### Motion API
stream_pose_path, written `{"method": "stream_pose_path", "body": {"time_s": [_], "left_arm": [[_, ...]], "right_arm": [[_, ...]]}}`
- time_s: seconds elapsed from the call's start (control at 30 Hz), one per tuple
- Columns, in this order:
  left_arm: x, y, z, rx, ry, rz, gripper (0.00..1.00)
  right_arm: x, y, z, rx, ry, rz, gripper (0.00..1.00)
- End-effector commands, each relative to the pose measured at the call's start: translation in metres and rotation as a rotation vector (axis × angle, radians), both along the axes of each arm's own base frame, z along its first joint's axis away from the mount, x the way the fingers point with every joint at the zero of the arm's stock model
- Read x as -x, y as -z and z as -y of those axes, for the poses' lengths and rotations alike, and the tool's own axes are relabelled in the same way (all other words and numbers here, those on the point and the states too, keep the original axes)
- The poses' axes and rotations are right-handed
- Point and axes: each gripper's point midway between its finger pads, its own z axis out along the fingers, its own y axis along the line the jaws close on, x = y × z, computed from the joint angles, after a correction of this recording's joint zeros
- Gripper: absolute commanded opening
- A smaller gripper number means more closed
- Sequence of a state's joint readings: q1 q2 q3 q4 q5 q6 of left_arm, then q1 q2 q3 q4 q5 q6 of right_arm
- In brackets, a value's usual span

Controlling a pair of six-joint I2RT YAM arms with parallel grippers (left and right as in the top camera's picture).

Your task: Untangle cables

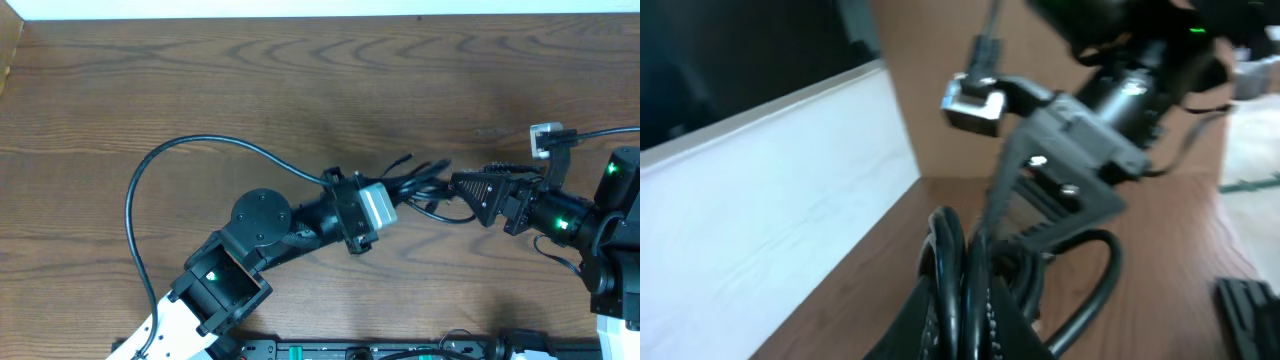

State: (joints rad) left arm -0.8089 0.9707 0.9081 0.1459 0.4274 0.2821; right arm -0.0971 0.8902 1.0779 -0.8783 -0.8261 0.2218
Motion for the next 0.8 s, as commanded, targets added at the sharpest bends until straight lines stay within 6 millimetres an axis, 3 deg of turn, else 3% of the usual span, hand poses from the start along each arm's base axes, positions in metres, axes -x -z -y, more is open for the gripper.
{"method": "stream_pose_path", "body": {"time_s": [0.0,0.37,0.77], "left_arm": [[-0.009,-0.02,-0.01,0.057,-0.08,0.002,0.08],[-0.014,-0.012,-0.004,0.062,-0.08,-0.055,0.08],[-0.039,-0.037,-0.022,0.207,-0.248,-0.084,0.08]], "right_arm": [[0.004,-0.007,-0.005,-0.022,-0.046,0.024,0.8],[0.014,-0.021,-0.019,-0.097,-0.143,0.055,0.8],[0.02,-0.019,-0.03,-0.077,-0.199,0.071,0.78]]}}
